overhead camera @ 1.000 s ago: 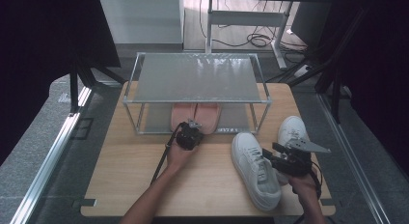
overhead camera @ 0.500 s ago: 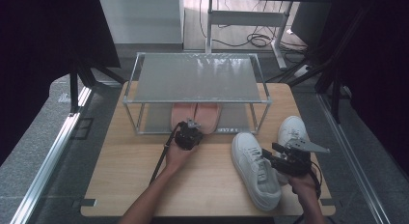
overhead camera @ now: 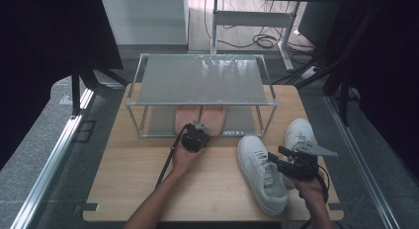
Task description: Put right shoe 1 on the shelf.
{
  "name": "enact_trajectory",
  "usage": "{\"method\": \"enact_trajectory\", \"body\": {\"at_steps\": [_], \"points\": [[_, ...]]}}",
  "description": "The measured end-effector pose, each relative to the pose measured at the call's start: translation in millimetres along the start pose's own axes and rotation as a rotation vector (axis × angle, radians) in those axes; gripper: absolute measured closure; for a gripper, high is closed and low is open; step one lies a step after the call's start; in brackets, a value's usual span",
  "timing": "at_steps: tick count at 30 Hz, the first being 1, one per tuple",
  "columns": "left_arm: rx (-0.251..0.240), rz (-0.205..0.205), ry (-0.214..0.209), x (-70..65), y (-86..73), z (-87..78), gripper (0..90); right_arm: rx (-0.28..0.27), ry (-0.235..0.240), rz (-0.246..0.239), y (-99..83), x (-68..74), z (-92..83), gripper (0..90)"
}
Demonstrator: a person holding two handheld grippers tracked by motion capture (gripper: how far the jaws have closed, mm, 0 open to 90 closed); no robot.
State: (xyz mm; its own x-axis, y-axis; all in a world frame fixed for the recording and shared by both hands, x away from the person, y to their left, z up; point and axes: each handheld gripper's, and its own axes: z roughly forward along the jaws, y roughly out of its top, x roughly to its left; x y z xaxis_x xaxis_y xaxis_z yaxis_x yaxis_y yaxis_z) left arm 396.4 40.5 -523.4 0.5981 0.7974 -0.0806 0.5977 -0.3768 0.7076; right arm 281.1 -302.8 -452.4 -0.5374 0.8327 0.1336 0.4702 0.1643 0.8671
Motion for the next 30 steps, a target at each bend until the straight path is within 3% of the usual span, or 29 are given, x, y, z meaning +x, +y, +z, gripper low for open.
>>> {"method": "enact_trajectory", "body": {"at_steps": [12, 18, 25, 30], "points": [[-0.06, 0.011, -0.034, -3.2, -23.7, -46.8, 68.8, -0.005, 0.001, -0.001, 1.0, 1.4, -0.7, 46.7], [-0.084, 0.006, -0.033, -2.7, -34.4, -62.7, 66.0, -0.004, 0.002, -0.001, 0.9, 2.2, 0.6, 46.7], [-0.08, -0.026, -0.044, 2.7, -45.9, -76.1, 64.1, -0.007, 0.002, -0.002, 1.0, 3.3, -0.1, 46.7], [-0.073, -0.027, -0.05, 4.5, -52.1, -85.1, 62.6, -0.002, 0.005, -0.003, 0.5, 4.0, 1.7, 46.7]]}}
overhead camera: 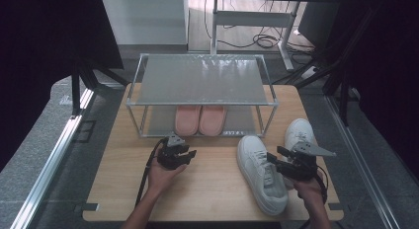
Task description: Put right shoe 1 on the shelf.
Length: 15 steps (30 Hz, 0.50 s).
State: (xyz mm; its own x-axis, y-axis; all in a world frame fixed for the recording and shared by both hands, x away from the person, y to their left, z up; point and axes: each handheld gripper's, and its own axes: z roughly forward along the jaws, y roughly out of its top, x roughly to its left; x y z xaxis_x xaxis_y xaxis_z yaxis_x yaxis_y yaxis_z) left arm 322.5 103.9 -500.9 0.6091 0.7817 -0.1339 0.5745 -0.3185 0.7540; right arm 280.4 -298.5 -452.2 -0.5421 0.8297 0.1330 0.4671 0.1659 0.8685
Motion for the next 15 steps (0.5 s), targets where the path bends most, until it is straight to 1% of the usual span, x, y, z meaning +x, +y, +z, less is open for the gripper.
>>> {"method": "enact_trajectory", "body": {"at_steps": [1, 5, 9, 12, 15], "points": [[0.0, -0.006, -0.001, -0.2, -1.4, -1.6, 62.3, 0.002, 0.002, 0.0, -0.1, 0.2, 0.3, 46.8], [0.014, -0.007, -0.006, -1.1, -7.9, -8.2, 61.1, 0.005, 0.003, 0.002, -0.6, 0.4, 1.2, 46.8], [0.016, -0.007, -0.006, -1.9, -15.0, -17.9, 60.6, 0.004, 0.002, 0.003, -0.6, 0.2, 0.8, 46.9], [0.011, -0.016, -0.009, 0.4, -20.4, -23.9, 60.2, 0.01, 0.004, 0.002, -1.1, 0.9, 1.8, 46.9], [0.019, -0.02, -0.007, 2.9, -25.4, -27.4, 58.8, 0.011, 0.006, 0.002, -1.6, 2.3, 3.3, 46.9]]}}
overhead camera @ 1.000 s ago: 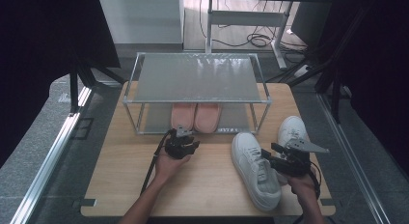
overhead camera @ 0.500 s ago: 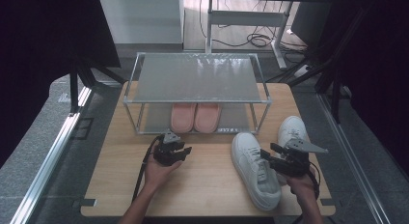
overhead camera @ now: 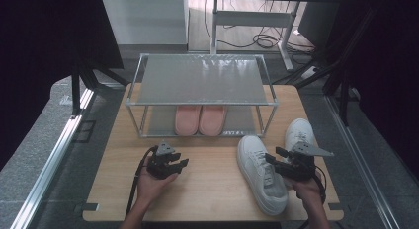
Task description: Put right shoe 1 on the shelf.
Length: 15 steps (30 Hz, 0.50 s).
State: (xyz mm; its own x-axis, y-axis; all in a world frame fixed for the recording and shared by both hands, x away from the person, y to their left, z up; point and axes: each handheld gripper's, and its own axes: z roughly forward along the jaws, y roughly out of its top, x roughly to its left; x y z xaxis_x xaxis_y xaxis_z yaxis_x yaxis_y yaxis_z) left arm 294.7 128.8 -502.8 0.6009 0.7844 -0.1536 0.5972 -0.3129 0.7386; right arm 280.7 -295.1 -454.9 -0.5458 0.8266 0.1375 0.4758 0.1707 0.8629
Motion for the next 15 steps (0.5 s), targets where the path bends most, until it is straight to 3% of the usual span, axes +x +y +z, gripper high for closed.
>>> {"method": "enact_trajectory", "body": {"at_steps": [5, 15], "points": [[0.001, -0.019, 0.004, 3.2, -5.8, -5.3, 56.8, 0.006, 0.0, -0.004, -1.0, 0.9, 2.0, 47.0], [0.024, -0.011, 0.007, 7.2, -13.2, -5.6, 53.4, -0.005, -0.01, -0.004, 0.0, -1.1, -3.5, 47.9]]}}
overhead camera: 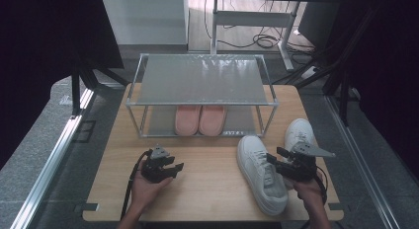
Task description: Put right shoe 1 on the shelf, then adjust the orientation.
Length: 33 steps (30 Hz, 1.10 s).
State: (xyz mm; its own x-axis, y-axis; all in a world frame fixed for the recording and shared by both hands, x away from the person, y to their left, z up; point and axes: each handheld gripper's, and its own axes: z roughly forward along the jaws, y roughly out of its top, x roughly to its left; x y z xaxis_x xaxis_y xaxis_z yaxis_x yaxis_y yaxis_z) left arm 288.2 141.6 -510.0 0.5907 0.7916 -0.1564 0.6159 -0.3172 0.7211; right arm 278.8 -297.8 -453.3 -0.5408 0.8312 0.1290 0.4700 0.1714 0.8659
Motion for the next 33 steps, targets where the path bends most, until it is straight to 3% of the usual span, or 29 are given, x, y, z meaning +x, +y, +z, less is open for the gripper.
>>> {"method": "enact_trajectory", "body": {"at_steps": [10, 13, 18, 26, 33], "points": [[-0.011, 0.001, -0.001, 0.7, 0.0, -3.9, 53.0, 0.006, 0.016, -0.007, 1.2, 2.2, 0.3, 53.1], [-0.017, -0.011, -0.005, 2.0, 0.3, -5.5, 52.7, 0.006, 0.025, -0.008, 2.9, 3.5, -0.7, 57.9], [-0.039, 0.002, -0.004, 2.3, 4.9, -12.2, 52.5, 0.026, 0.03, -0.016, 9.6, 1.8, 0.0, 70.8], [-0.056, 0.004, -0.013, 2.8, 6.8, -17.3, 52.5, 0.08, -0.036, -0.033, 24.6, 6.6, 7.5, 87.3], [-0.066, 0.007, -0.018, 2.9, 8.1, -19.1, 52.5, 0.175, -0.082, -0.052, 27.0, 1.5, 15.6, 90.0]]}}
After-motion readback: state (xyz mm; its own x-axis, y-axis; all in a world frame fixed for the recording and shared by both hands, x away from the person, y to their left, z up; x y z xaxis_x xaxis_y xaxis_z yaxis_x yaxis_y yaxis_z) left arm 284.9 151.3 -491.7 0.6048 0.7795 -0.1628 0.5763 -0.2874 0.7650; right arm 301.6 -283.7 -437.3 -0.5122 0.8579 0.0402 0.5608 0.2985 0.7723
